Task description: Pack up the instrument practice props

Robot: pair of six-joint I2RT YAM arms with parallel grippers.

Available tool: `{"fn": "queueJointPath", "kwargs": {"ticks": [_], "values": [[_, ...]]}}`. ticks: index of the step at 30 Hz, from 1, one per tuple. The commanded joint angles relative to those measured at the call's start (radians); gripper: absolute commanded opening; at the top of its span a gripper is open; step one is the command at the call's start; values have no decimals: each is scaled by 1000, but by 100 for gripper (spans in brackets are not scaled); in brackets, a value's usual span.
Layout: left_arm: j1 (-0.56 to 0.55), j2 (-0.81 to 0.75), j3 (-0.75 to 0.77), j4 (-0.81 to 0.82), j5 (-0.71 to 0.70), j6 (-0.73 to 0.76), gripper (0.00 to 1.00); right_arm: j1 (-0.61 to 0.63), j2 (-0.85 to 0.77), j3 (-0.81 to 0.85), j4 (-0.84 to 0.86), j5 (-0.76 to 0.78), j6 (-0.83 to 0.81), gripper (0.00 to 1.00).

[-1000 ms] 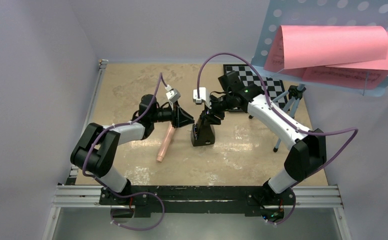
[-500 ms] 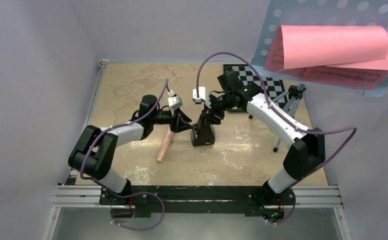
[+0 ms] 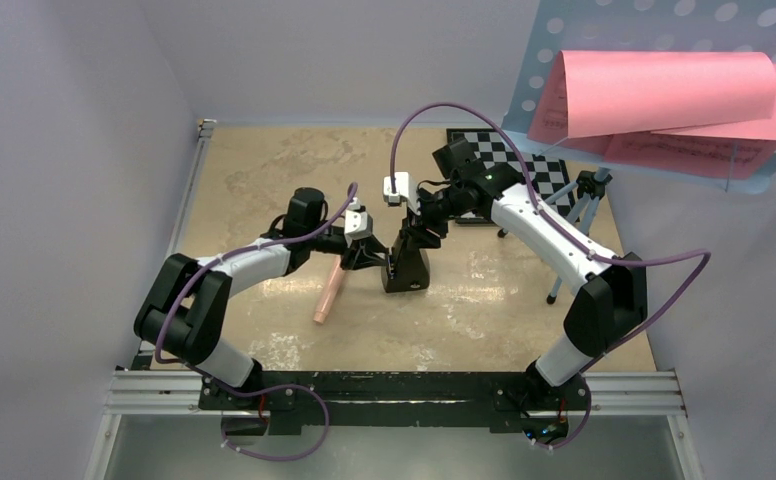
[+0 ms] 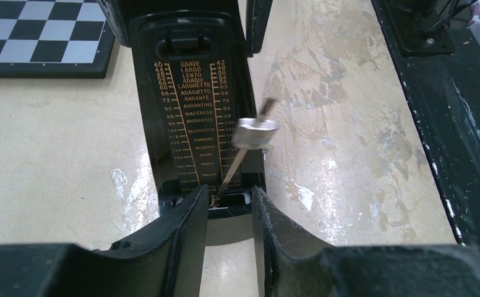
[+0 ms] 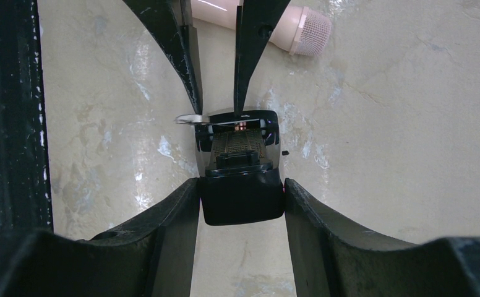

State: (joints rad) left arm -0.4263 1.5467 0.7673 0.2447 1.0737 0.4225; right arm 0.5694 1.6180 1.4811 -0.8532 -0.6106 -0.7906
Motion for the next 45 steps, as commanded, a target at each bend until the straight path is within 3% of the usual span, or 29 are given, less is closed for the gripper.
{"fn": "queueJointPath", "kwargs": {"ticks": [1, 7, 20, 29, 37, 45], "values": [[-6, 11, 38, 161, 9, -58, 35, 13, 44, 8, -78, 3, 51, 7], [-9, 69, 40, 334, -27, -251, 33, 13, 53, 14, -78, -3, 53, 7], [-10, 31, 2, 292, -21, -233, 22, 12, 57, 8, -60, 0, 77, 4], [-20, -1, 14, 180, 32, -113, 24, 12, 55, 6, -54, -4, 95, 3], [-42, -49, -36, 205, -26, -71, 29, 13, 50, 3, -56, -3, 97, 2], [-73, -72, 8, 48, -91, 89, 34, 14, 48, 2, -52, 2, 97, 2]]}}
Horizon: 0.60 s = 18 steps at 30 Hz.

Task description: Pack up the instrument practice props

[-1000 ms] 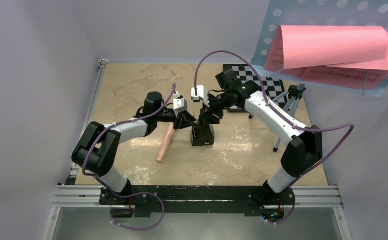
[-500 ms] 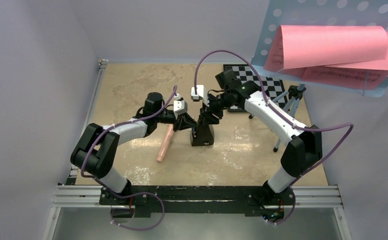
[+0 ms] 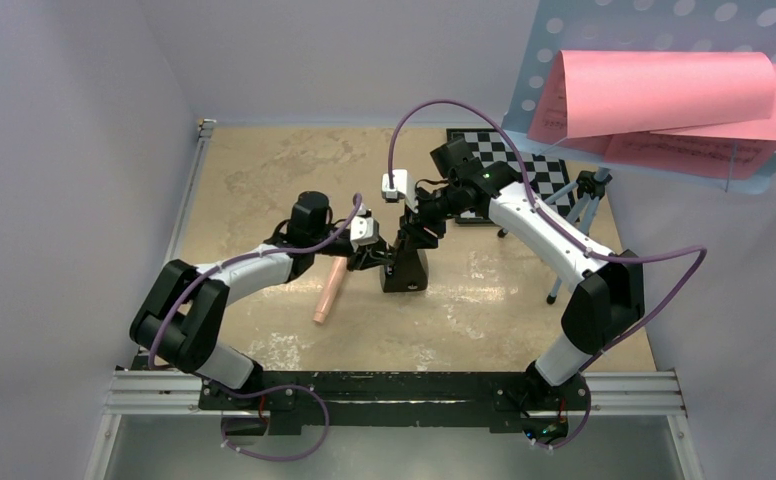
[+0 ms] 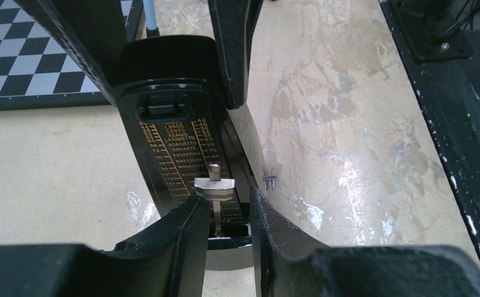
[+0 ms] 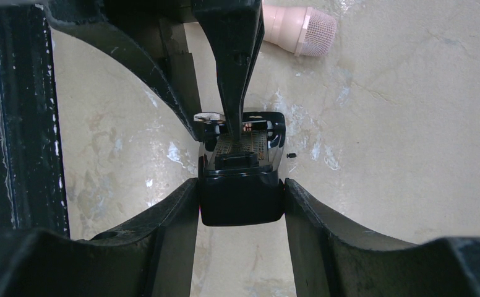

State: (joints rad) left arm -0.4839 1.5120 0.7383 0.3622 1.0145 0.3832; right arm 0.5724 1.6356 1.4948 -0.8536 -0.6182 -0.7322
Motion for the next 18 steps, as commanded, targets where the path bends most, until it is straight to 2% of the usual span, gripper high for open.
{"fn": "queueJointPath", "kwargs": {"ticks": [1, 11, 18], "values": [[-16, -38, 39, -75, -45, 143, 35, 11, 31, -12, -52, 9, 39, 1], [-18, -64, 86, -134, -90, 252, 39, 16, 24, -16, -45, 12, 38, 1], [-16, -85, 116, -188, -103, 301, 36, 16, 22, -21, -39, 8, 38, 1]]}}
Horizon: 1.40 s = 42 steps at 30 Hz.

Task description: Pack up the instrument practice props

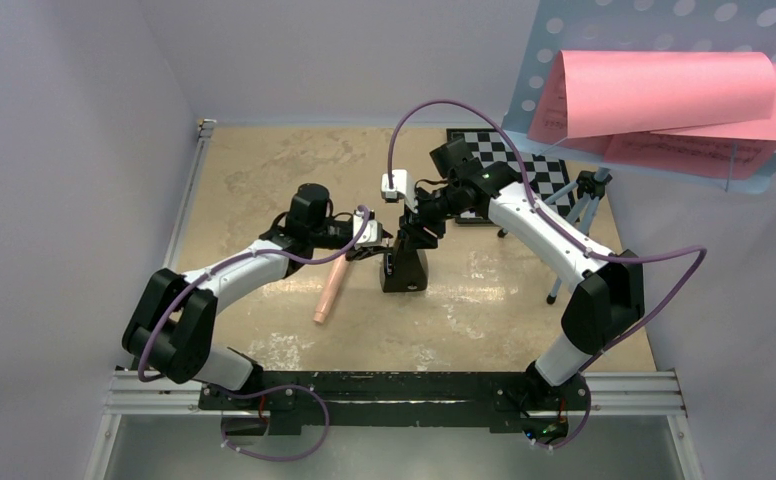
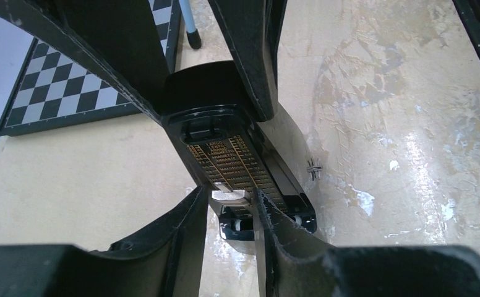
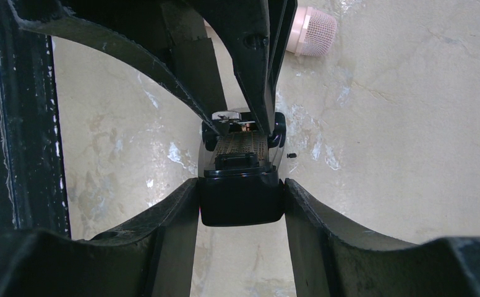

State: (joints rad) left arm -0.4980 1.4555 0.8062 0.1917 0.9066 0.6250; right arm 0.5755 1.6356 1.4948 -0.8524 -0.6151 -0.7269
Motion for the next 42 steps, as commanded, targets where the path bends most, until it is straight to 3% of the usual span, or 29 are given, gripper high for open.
{"fn": "queueJointPath", "kwargs": {"ticks": [1, 16, 25, 30, 35, 42], "values": [[-2, -27, 54, -20, 4, 50, 35, 14, 21, -21, -40, 5, 33, 1], [30, -41, 66, -62, -41, 31, 31, 14, 37, -6, -42, 0, 35, 0], [38, -33, 55, 2, 52, -90, 26, 14, 54, 10, -45, -4, 37, 0], [40, -4, 61, 60, 23, -202, 27, 14, 64, 22, -45, -6, 37, 0], [53, -5, 56, 22, 44, -222, 28, 15, 67, 24, -53, -13, 34, 0], [53, 29, 39, 116, 25, -293, 29, 15, 73, 28, -50, -14, 37, 0]]}}
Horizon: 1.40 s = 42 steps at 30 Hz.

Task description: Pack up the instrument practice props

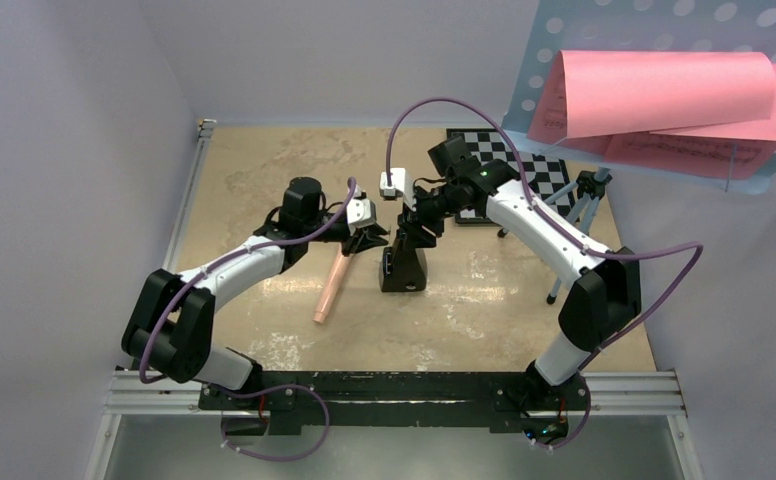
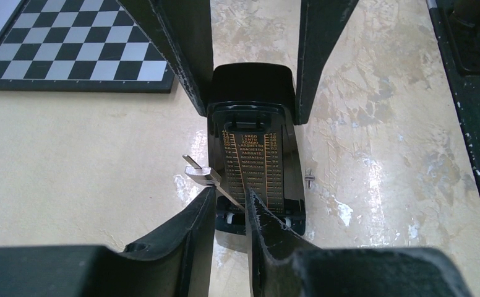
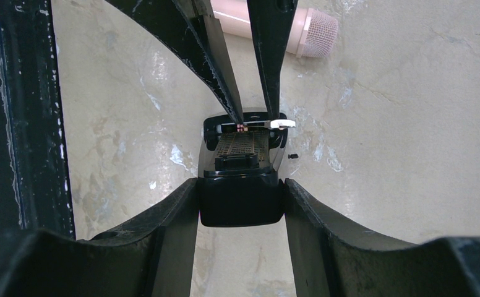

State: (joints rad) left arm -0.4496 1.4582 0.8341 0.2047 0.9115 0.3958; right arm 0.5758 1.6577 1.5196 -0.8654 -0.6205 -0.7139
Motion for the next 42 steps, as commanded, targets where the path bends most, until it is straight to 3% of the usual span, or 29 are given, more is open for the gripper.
{"fn": "queueJointPath", "kwargs": {"ticks": [1, 15, 26, 32, 36, 39, 42], "values": [[5, 30, 13, 108, 16, -66, 29, 14, 52, 5, -37, -6, 24, 0], [9, 56, 29, 160, -22, -181, 25, 14, 51, 3, -37, -5, 22, 0], [11, 54, 25, 153, -28, -198, 28, 15, 53, 6, -35, -5, 22, 0], [47, 30, 31, 17, 40, -146, 22, 14, 48, 1, -37, -2, 21, 0], [88, 22, 7, -20, 26, -137, 32, 15, 48, -2, -40, -2, 16, 0], [88, 43, -3, 55, 18, -179, 43, 14, 51, -3, -36, 1, 17, 0], [88, 79, -7, 183, 62, -269, 47, 16, 54, 1, -35, 5, 18, 0]]}}
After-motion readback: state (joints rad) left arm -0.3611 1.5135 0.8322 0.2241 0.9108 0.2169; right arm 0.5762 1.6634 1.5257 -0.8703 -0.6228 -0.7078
